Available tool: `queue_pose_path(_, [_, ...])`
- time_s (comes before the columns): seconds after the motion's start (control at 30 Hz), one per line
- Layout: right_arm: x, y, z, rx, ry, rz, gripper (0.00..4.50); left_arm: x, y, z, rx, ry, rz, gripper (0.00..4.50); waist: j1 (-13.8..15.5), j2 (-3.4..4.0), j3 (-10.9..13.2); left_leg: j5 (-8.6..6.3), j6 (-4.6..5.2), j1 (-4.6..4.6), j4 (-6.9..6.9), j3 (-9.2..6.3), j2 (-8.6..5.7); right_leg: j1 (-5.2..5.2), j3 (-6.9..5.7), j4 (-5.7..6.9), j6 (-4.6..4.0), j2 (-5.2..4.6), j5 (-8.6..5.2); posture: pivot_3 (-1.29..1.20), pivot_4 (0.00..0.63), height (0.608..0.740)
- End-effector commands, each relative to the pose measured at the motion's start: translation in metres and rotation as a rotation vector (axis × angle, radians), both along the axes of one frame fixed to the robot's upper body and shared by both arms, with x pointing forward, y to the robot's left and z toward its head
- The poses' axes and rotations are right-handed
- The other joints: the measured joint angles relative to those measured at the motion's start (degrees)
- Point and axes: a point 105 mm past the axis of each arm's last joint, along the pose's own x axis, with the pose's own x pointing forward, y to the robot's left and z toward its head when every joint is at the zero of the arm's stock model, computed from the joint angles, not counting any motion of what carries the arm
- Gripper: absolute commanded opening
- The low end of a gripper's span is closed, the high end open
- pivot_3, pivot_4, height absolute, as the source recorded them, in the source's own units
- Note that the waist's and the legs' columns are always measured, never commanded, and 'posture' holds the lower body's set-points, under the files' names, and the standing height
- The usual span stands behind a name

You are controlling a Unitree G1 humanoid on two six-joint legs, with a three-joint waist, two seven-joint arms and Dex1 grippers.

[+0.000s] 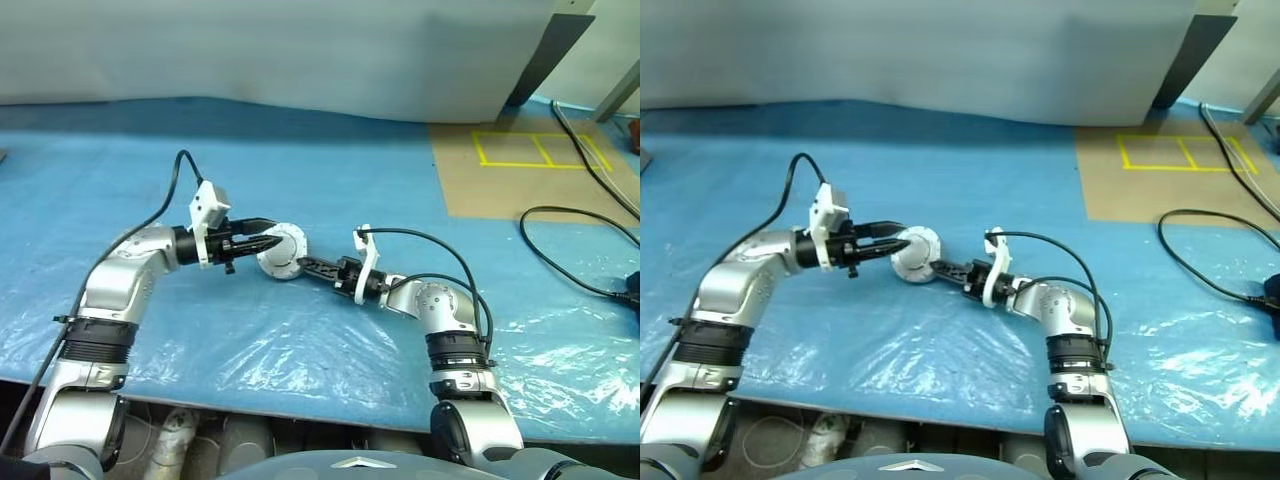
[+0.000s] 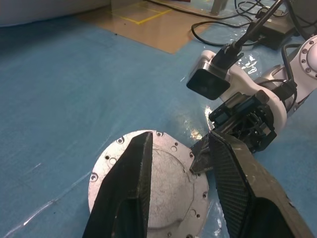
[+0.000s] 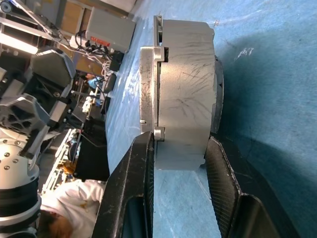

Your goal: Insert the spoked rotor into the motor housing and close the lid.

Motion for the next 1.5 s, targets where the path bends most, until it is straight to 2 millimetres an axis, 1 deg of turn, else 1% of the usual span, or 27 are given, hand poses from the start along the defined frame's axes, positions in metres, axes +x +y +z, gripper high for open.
queue_pose_path(0.03, [-0.004, 0.002, -0.001, 0.06, 0.065, 0.005, 1.15, 0.001, 0.009, 0.016, -0.074, 0.018, 0.034, 1.83, 0.1, 0.0, 0.0, 0.0, -0.01, -0.02, 0.0, -0.01, 0.0, 0.0, -0.02, -0.01, 0.0, 0.0, 0.0, 0.0, 0.15, 0.74])
queue_pose_path(0.1, [-0.004, 0.0, 0.013, 0.135, 0.06, 0.007, 1.15, 0.001, 0.014, 0.014, -0.11, 0.079, 0.061, 1.83, 0.2, 0.01, 0.0, 0.0, -0.01, -0.04, 0.0, -0.01, 0.0, -0.01, -0.04, 0.0, 0.0, -0.01, 0.0, 0.0, 0.15, 0.74])
queue_pose_path(0.17, [-0.004, -0.003, 0.032, 0.204, 0.025, 0.019, 1.15, 0.001, 0.021, 0.013, -0.153, 0.134, 0.091, 1.83, 0.3, -0.01, 0.1, 0.0, -0.01, -0.07, 0.0, -0.01, -0.01, -0.03, -0.04, -0.01, -0.01, -0.01, 0.0, 0.0, 0.15, 0.74])
queue_pose_path(0.27, [-0.005, -0.006, 0.054, 0.257, -0.02, 0.039, 1.15, 0.003, 0.028, 0.02, -0.241, 0.184, 0.129, 1.83, 0.3, -0.01, 0.3, 0.0, -0.01, -0.31, 0.04, -0.02, -0.01, -0.26, -0.07, 0.02, 0.0, -0.01, 0.01, 0.0, 0.15, 0.74])
queue_pose_path(0.33, [-0.007, -0.007, 0.066, 0.275, -0.048, 0.057, 1.15, 0.003, 0.033, 0.025, -0.317, 0.216, 0.147, 1.83, 0.4, -0.01, 0.3, 0.01, 0.0, -0.59, 0.15, -0.09, -0.01, -0.47, -0.13, 0.05, 0.03, 0.01, 0.03, 0.0, 0.15, 0.74])
queue_pose_path(0.5, [-0.009, -0.012, 0.087, 0.314, -0.089, 0.063, 1.15, 0.002, 0.044, 0.033, -0.495, 0.296, 0.189, 1.83, 0.9, -0.04, 0.4, 0.01, -0.01, -0.76, 0.27, -0.21, -0.02, -0.52, -0.2, 0.06, 0.05, 0.01, 0.04, 0.0, 0.15, 0.74])
queue_pose_path(0.6, [-0.009, -0.017, 0.097, 0.327, -0.109, 0.055, 1.15, -0.003, 0.045, 0.028, -0.527, 0.339, 0.195, 2.44, 1.4, -0.05, 0.4, 0.01, -0.01, -0.74, 0.28, -0.22, -0.01, -0.52, -0.21, 0.08, 0.05, 0.01, 0.04, 0.0, 0.15, 0.74])
queue_pose_path(0.67, [-0.009, -0.018, 0.106, 0.344, -0.127, 0.054, 1.15, -0.007, 0.042, 0.026, -0.544, 0.357, 0.181, 3.06, 1.6, -0.05, 0.4, 0.01, -0.01, -0.75, 0.28, -0.22, -0.02, -0.52, -0.21, 0.07, 0.05, 0.01, 0.04, 0.0, 0.15, 0.74])
queue_pose_path(0.8, [-0.01, -0.018, 0.118, 0.369, -0.153, 0.064, 1.15, -0.005, 0.042, 0.023, -0.577, 0.37, 0.194, 4.45, 1.9, -0.12, 0.4, 0.01, -0.01, -0.79, 0.35, -0.27, -0.01, -0.51, -0.25, 0.13, 0.07, 0.01, 0.05, 0.0, 0.15, 0.74])
queue_pose_path(0.9, [-0.014, -0.015, 0.127, 0.387, -0.173, 0.092, 1.15, -0.007, 0.034, 0.02, -0.591, 0.387, 0.166, 4.48, 2.1, -0.12, 0.4, 0.01, -0.01, -0.79, 0.4, -0.28, -0.02, -0.5, -0.24, 0.14, 0.1, 0.01, 0.07, 0.0, 0.15, 0.74])
queue_pose_path(1.03, [-0.018, -0.012, 0.131, 0.391, -0.176, 0.107, 1.15, -0.002, 0.028, 0.016, -0.618, 0.399, 0.16, 4.48, 2.2, -0.12, 0.4, 0.01, -0.01, -0.79, 0.45, -0.3, -0.03, -0.48, -0.24, 0.15, 0.12, 0.0, 0.09, 0.0, 0.15, 0.74])
queue_pose_path(1.13, [-0.019, -0.012, 0.131, 0.387, -0.174, 0.107, 1.15, 0.001, 0.02, 0.028, -0.668, 0.376, 0.126, 4.48, 2.3, -0.12, 0.4, 0.02, -0.01, -0.8, 0.48, -0.32, -0.04, -0.47, -0.24, 0.18, 0.14, 0.0, 0.09, 0.0, 0.15, 0.74])
queue_pose_path(1.2, [-0.019, -0.013, 0.13, 0.378, -0.172, 0.106, 1.15, 0.005, 0.017, 0.04, -0.733, 0.366, 0.102, 4.48, 2.4, -0.12, 0.4, 0.02, -0.01, -0.82, 0.52, -0.33, -0.04, -0.46, -0.24, 0.19, 0.17, 0.0, 0.12, 0.0, 0.15, 0.74])
queue_pose_path(1.27, [-0.019, -0.014, 0.129, 0.371, -0.169, 0.105, 1.15, 0.004, 0.014, 0.046, -0.757, 0.368, 0.075, 4.48, 2.6, -0.13, 0.4, 0.02, -0.01, -0.85, 0.58, -0.35, -0.04, -0.46, -0.24, 0.22, 0.19, 0.0, 0.13, 0.0, 0.15, 0.74])
queue_pose_path(1.4, [-0.019, -0.015, 0.128, 0.36, -0.167, 0.101, 1.15, -0.006, 0.006, 0.047, -0.715, 0.374, 0.018, 4.48, 2.5, -0.13, 0.4, 0.02, -0.01, -0.81, 0.59, -0.36, -0.05, -0.46, -0.21, 0.26, 0.19, 0.01, 0.13, 0.0, 0.15, 0.74])
queue_pose_path(1.5, [-0.019, -0.016, 0.128, 0.355, -0.166, 0.098, 1.15, -0.006, 0.008, 0.047, -0.705, 0.375, 0.021, 4.48, 2.8, -0.13, 0.4, 0.02, -0.01, -0.84, 0.59, -0.37, -0.06, -0.46, -0.23, 0.25, 0.2, 0.01, 0.13, 0.0, 0.15, 0.74])
